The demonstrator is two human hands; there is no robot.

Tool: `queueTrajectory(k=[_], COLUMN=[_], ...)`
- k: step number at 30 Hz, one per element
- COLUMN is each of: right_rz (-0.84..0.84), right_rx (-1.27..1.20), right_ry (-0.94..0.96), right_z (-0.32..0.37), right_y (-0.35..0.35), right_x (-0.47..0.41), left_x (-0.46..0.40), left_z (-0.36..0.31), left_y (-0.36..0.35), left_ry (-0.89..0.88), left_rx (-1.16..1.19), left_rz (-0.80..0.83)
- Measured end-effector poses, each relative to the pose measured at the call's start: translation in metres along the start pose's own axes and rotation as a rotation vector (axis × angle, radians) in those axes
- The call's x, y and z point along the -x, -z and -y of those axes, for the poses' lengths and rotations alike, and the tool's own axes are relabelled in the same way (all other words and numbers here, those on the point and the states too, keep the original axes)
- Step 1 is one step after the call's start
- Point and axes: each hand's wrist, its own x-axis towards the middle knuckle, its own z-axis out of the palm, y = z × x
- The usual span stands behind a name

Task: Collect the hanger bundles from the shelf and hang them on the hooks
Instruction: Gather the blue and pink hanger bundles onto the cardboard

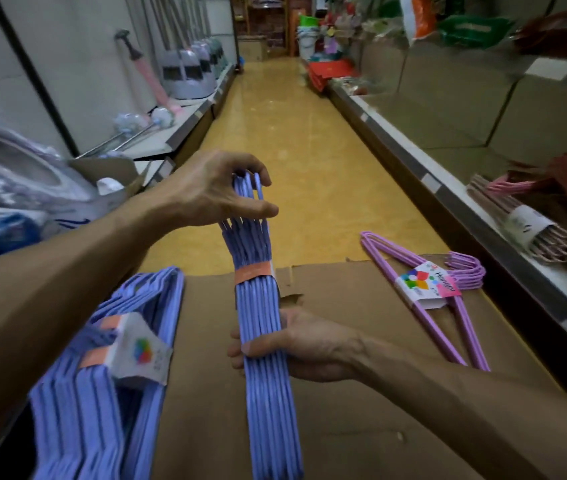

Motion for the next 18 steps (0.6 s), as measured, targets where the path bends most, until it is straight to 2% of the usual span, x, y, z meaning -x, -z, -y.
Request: queueTrajectory(k=[3, 8, 18], right_rz=[0.010, -0.018, -0.089], right_rx=[0.144, 0.362, 0.471], right_ry=[-0.059, -0.029, -0.069], right_z=[-0.015, -0.040, -0.089], right_y=[-0.024, -0.058, -0.096], right_x=[-0.030, -0.079, -0.131], left_x=[0.021, 0.056, 0.100], left_z=[0.030, 0.075, 0.145], left_y=[0.015, 0.025, 0.026], left_ry=[0.015, 0.026, 0.196], left_rx=[-0.040, -0.108, -0.069], left_rz=[0.018, 0.028, 0.184])
